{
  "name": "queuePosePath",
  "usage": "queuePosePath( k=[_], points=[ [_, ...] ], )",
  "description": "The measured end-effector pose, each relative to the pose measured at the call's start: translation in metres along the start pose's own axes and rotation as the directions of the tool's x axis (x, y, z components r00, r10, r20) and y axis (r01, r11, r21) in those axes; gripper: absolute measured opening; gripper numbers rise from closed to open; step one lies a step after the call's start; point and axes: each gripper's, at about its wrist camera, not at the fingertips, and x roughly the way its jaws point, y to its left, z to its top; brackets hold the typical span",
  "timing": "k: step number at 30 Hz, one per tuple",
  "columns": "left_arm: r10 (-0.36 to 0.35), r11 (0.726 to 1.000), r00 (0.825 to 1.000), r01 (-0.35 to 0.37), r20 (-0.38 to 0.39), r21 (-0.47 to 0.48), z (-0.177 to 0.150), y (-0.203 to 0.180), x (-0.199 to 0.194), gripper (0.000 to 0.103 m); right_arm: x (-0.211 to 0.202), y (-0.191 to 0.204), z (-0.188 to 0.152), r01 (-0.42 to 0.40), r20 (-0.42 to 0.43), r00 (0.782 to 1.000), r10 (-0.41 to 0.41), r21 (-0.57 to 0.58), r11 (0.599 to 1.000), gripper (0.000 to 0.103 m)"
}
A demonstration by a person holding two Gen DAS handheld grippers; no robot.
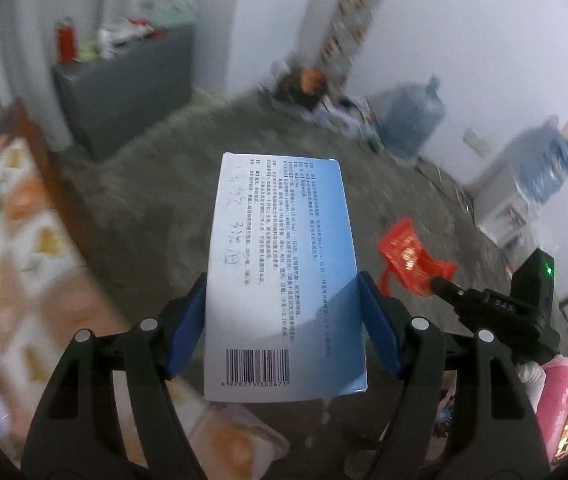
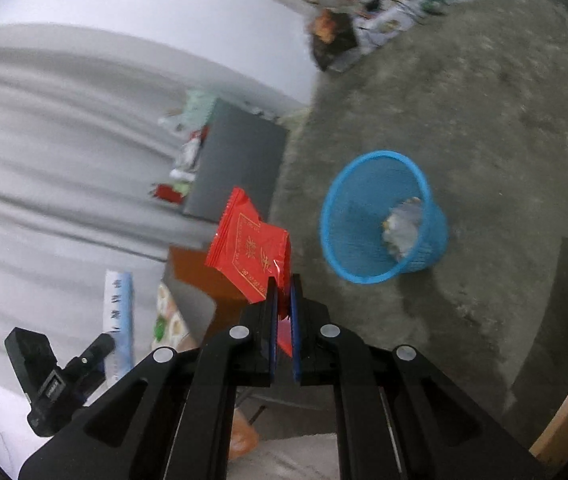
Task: Collect trash
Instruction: 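Open both tools over the wastebasket to drop the box and packet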
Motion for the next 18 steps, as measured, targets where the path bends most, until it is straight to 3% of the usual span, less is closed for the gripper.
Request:
queuePosePath(
  k=[5,6,7,8,10,11,14,18],
  points=[
    [-0.032,0.999,0.998,0.031,-0.058,-0.022,0.022,-0.019,0.070,0.070,0.047,-0.015,0.028,0.034,-0.020,0.999,-0.033,0.046,0.998,0.007],
    [-0.035,0.999,0.998,0.034,-0.052,-0.031,0.028,-0.021,0.082,0.075,0.058,-0.019,0.033,0.042,-0.024,0.999,-0.041,0.060,0.997,0.009],
    [-0.027,0.999,0.999,0.025,-0.042,-0.038,0.035,-0.023,0.098,0.088,0.070,-0.024,0.041,0.056,-0.033,0.998,-0.053,0.074,0.996,0.011],
    [-0.012,0.999,0.999,0.010,-0.035,-0.043,0.039,-0.022,0.110,0.089,0.091,-0.034,0.049,0.085,-0.056,0.995,-0.080,0.094,0.992,0.024],
    [0.031,0.997,0.998,-0.034,-0.049,-0.070,0.044,-0.019,0.137,0.089,0.117,-0.051,0.057,0.163,-0.080,0.985,-0.153,0.125,0.979,0.041],
    [0.047,0.994,0.997,-0.052,-0.061,-0.092,0.045,-0.016,0.150,0.089,0.128,-0.060,0.057,0.202,-0.099,0.977,-0.190,0.127,0.971,0.041],
    [0.009,0.981,0.997,-0.023,-0.072,-0.194,0.035,-0.001,0.161,0.089,0.138,-0.076,0.048,0.236,-0.128,0.967,-0.219,0.141,0.962,0.041],
    [-0.001,0.982,0.998,-0.012,-0.068,-0.188,0.018,0.010,0.148,0.089,0.130,-0.080,0.034,0.252,-0.129,0.962,-0.239,0.096,0.963,0.041]
  ],
)
